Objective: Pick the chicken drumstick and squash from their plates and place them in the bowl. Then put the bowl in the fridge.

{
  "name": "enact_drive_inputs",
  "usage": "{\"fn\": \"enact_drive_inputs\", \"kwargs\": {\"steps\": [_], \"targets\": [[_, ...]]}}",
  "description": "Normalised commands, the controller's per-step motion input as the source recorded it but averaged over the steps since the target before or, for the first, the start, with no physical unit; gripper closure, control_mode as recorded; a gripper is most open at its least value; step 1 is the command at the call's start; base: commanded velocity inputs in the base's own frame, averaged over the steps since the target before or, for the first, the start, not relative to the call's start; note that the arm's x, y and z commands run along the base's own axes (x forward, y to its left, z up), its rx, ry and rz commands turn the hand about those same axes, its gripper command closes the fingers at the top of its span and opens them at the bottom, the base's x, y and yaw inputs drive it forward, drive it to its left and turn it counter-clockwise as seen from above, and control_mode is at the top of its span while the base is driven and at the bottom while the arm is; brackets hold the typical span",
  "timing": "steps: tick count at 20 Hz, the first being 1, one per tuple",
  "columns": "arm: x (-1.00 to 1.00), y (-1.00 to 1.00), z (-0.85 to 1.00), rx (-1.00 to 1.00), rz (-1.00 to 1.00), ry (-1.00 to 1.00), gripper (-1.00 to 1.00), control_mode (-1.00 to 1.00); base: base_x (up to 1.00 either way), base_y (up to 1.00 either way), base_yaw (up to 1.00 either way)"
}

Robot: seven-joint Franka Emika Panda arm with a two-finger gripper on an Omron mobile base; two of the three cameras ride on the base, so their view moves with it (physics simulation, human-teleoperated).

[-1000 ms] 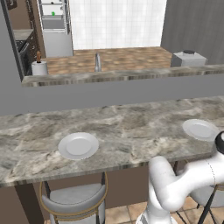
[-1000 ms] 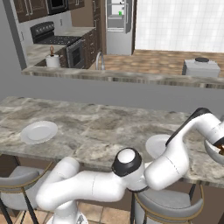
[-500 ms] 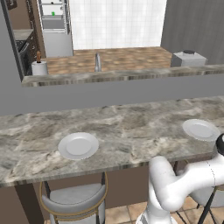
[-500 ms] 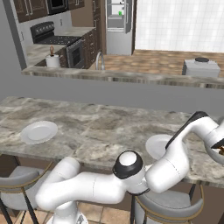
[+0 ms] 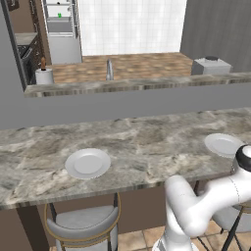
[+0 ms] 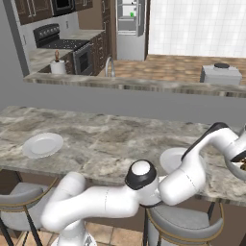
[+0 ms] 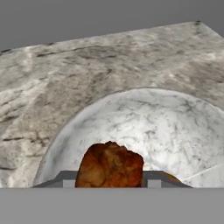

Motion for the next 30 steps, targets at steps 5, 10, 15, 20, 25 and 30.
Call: {"fn": "enact_drive_inputs", "kwargs": {"steps": [5,10,15,20,25,30], "targets": [[0.07,-0.35,0.18,0.0,0.08,0.11,-1.0,-1.0,0.0,0.0,0.0],[0.04,-0.27,0.2,0.04,0.09,0.14,-1.0,-1.0,0.0,0.0,0.0],[0.0,-0.26,0.33,0.09,0.14,0.11,-1.0,-1.0,0.0,0.0,0.0],[-0.02,-0.1,0.47,0.05,0.18,0.04,-1.0,-1.0,0.0,0.0,0.0],[-0.2,-0.04,0.48,0.0,0.17,0.04,-1.0,-1.0,0.0,0.0,0.0],[-0.29,0.0,0.48,0.0,0.12,0.09,-1.0,-1.0,0.0,0.0,0.0]]}}
